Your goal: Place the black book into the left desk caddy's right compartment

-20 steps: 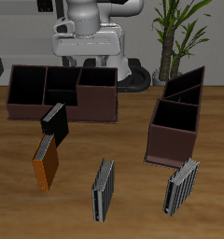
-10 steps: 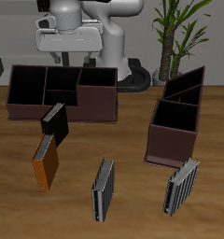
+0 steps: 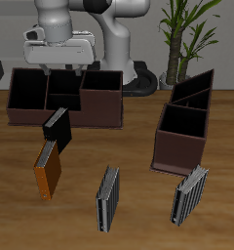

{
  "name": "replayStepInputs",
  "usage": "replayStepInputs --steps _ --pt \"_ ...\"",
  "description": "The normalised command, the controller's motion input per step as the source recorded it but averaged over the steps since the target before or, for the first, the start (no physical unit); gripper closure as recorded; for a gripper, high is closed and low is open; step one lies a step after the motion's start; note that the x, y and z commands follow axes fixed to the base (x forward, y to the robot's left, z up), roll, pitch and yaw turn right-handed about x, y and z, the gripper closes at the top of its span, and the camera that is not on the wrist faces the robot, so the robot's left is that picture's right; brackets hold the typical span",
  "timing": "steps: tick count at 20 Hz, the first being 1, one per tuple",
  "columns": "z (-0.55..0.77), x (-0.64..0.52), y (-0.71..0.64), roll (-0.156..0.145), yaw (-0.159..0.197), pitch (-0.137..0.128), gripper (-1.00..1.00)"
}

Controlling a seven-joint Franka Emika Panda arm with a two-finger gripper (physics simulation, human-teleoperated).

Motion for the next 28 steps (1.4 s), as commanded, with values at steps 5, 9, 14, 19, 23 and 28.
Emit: replayStepInputs --steps 5,9,14,19,23,28 --pt "-0.15 0.16 -0.12 -0.006 0.007 -0.009 -1.00" --pt "-0.24 0.15 -0.02 0.024 0.044 -0.017 -1.00" --pt "-0.17 0.03 -0.03 0.001 -0.028 -0.012 -1.00" --pt "-0.17 -0.02 -0.08 -0.017 -0.009 -0.013 -1.00" --pt "-0.23 -0.01 -0.25 -0.026 -0.042 0.011 -1.00" --pt "-0.22 0.10 -0.16 -0.022 -0.059 0.048 -1.00"
